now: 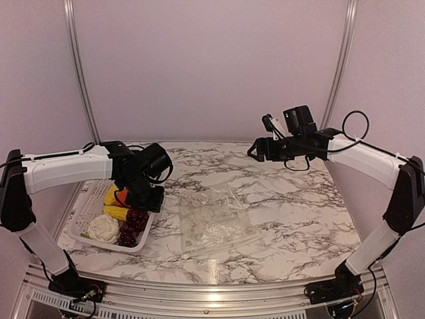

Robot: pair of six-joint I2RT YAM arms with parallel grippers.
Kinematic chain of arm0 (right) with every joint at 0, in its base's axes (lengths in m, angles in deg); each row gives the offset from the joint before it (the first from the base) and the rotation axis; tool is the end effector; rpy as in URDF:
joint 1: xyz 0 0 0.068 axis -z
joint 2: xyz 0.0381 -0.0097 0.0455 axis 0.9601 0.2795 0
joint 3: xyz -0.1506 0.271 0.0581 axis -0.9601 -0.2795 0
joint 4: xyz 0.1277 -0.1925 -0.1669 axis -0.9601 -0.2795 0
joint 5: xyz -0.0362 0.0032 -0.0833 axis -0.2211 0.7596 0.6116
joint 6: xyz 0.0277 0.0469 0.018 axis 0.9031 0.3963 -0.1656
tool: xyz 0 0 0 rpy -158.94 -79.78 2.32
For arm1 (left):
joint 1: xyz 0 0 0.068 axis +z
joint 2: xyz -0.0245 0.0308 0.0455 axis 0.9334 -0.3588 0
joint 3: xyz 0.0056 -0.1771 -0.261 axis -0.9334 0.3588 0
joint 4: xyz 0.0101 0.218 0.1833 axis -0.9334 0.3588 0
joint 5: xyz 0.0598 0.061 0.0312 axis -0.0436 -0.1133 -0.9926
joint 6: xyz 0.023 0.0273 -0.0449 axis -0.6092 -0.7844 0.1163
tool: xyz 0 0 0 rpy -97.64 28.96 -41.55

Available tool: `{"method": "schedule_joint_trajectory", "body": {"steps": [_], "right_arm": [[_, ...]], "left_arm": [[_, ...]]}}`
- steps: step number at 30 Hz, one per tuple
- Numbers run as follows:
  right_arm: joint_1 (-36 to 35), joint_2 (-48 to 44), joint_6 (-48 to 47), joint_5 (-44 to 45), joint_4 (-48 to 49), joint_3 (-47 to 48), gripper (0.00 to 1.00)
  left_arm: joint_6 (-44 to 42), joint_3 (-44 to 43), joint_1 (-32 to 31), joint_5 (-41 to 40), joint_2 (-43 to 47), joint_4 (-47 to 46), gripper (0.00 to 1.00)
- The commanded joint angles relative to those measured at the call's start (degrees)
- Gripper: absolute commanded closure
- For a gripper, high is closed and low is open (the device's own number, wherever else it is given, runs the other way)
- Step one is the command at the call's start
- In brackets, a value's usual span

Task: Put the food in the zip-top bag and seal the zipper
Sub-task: Adjust the bin at the corner of the board.

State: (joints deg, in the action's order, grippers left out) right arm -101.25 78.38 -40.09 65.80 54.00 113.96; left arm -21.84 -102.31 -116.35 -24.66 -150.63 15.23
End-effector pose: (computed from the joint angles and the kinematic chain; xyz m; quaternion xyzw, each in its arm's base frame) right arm 0.3349 0.1837 0.3437 -0.1409 0.8843 0.2470 0.3703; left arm 0.2391 -0.2515 0.2805 0.0774 0.9802 -0.0625 0.1710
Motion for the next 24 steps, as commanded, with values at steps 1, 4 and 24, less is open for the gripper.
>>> {"method": "schedule_joint_trajectory", "body": {"steps": [1,4,24], "right_arm": [[-0.73,1.33,0.95,-0.18,0.42,2.32,0.22],[-0.73,1.45,1.23,0.07,0.63,2.43,0.22],[-0.75,1.41,1.65,-0.94,1.36,0.63,0.24]], "left_arm": [[0.1,0.11,-0.21,-0.84,-2.32,2.08,0.63],[-0.3,0.28,-0.18,-1.79,-3.68,1.95,0.66],[-18.38,-17.15,5.19,-9.34,-16.75,-0.22,1.0]]}}
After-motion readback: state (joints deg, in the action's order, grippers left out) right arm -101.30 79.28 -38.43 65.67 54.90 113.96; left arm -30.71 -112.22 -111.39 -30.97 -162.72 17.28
